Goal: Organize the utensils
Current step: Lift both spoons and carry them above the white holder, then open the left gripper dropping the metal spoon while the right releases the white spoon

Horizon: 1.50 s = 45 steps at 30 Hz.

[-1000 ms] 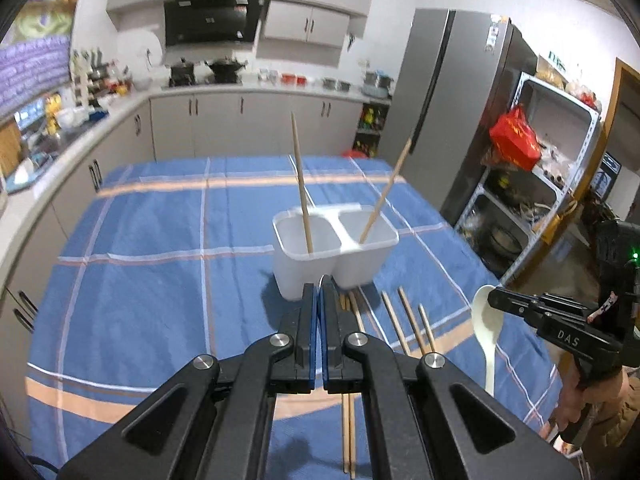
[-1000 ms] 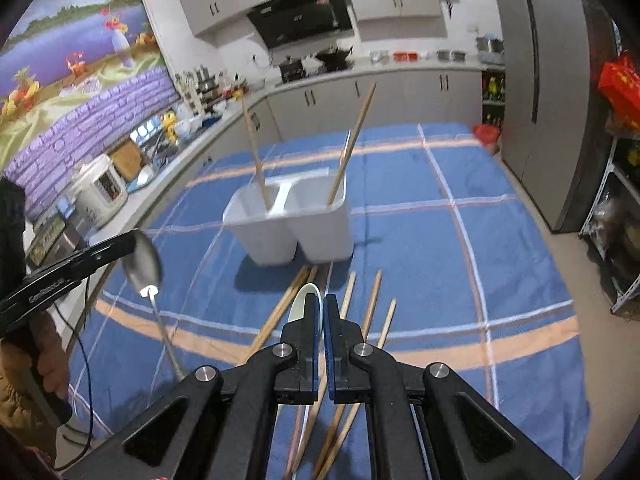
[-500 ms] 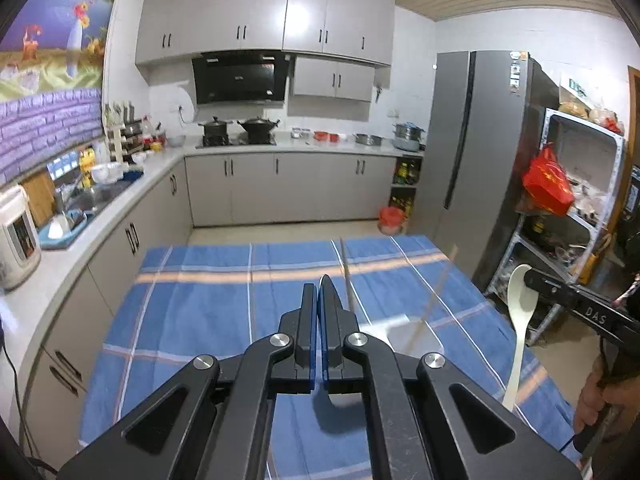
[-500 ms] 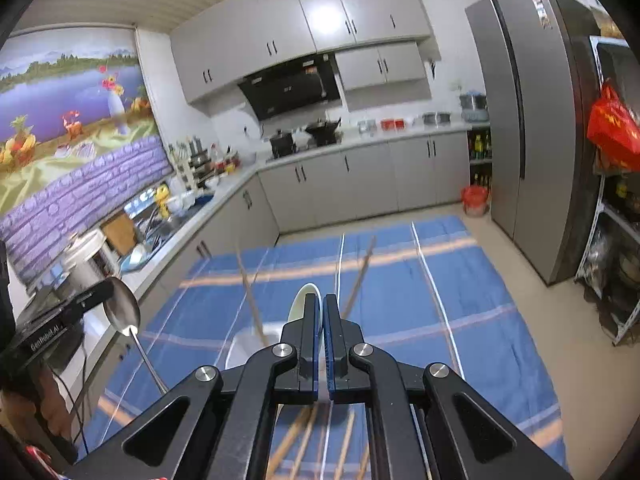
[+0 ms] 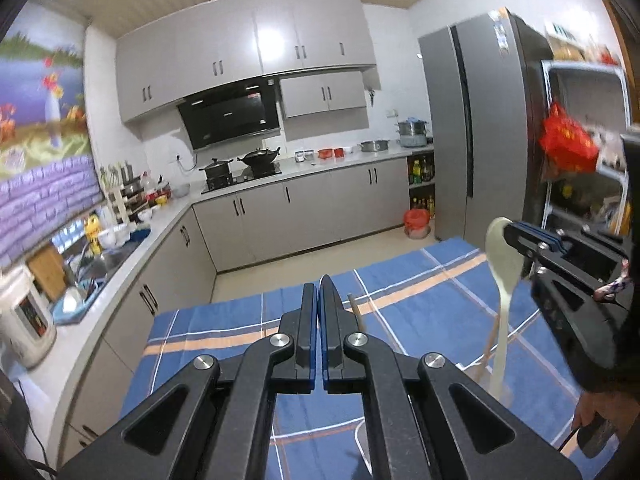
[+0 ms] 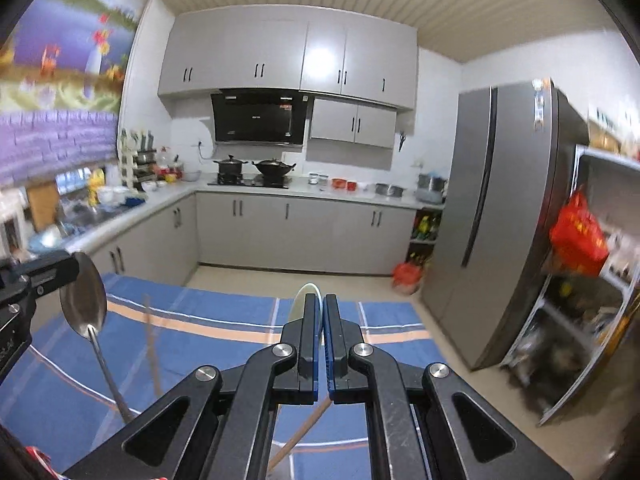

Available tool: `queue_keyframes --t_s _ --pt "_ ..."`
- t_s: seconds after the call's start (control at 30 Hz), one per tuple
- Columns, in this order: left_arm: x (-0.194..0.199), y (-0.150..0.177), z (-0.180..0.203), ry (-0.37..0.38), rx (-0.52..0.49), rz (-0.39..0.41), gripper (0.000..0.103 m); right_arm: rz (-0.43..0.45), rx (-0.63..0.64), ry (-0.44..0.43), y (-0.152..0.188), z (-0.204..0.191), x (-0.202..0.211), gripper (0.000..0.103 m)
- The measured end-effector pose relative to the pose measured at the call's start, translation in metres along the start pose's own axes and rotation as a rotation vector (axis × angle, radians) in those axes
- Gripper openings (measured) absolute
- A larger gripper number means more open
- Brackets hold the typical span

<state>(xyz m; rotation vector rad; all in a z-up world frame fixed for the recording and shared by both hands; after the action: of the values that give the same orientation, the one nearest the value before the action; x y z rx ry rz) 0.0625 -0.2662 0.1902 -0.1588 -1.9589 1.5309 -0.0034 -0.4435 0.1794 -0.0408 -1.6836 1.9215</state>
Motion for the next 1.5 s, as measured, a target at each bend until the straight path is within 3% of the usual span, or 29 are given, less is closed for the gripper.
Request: queue_keyframes --t_s 0.3,0.37,0.47,0.53,0.63,0.77,0.83,0.97,1.13,1.23,1.37,1.4,1.5 --pt "-0.033 0.031 0.014 0.047 -0.032 -0.081 0.002 -0.106 -0.009 -0.053 0.039 -0.005 -0.026 0.004" --pt "-0.033 0.034 0.014 0.066 -0.022 -0.091 0.002 -0.127 -0.015 -0.070 0.046 -0.006 -0.025 0.010" --pt "-0.026 0.034 0.014 0.071 -0.002 -0.091 0.017 -0.136 -0.035 -0.095 0.049 -0.004 -0.022 0.039" --pt "-0.017 0.032 0.010 0.069 0.021 -0.079 0.042 -0.132 -0.044 -0.103 0.048 -0.002 -0.017 0.042" --pt "0.004 0.025 0.003 0.064 0.058 -0.047 0.048 -0.120 -0.067 -0.118 0.041 0.005 -0.002 0.043" --pt "0.038 0.018 -0.009 0.050 0.098 -0.017 0.051 -0.088 -0.104 -0.131 0.032 0.020 0.030 0.055" --pt "0.056 0.018 -0.014 0.049 0.121 -0.004 0.058 -0.076 -0.113 -0.134 0.031 0.027 0.049 0.060" --pt "0.086 0.030 -0.022 0.054 0.175 -0.013 0.063 -0.110 -0.131 -0.142 0.053 0.045 0.081 0.070" --pt "0.100 0.076 -0.015 0.086 0.202 -0.117 0.063 -0.275 -0.181 -0.156 0.120 0.066 0.099 0.071" --pt "0.096 0.114 0.001 0.120 0.212 -0.220 0.063 -0.407 -0.232 -0.224 0.168 0.068 0.103 0.070" --pt "0.076 0.160 0.028 0.207 0.240 -0.367 0.062 -0.558 -0.279 -0.314 0.223 0.059 0.105 0.044" --pt "0.071 0.168 0.032 0.230 0.256 -0.397 0.057 -0.584 -0.288 -0.330 0.233 0.056 0.104 0.038" --pt "0.049 0.191 0.046 0.294 0.311 -0.495 0.045 -0.624 -0.286 -0.336 0.250 0.051 0.104 0.037"
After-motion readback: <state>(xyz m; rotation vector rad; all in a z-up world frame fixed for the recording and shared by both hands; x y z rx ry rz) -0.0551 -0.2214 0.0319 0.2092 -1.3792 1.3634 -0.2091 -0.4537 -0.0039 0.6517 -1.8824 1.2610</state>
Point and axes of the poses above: each gripper's, at about its wrist camera, not at the fingertips, and x roughly against the way its jaws point, z to its right, y to its underside, the point moved 5 cm from there along -x, roughly the way its jaws point, and after that the axes turned 4 degrees about x, right-handed, at the moved point
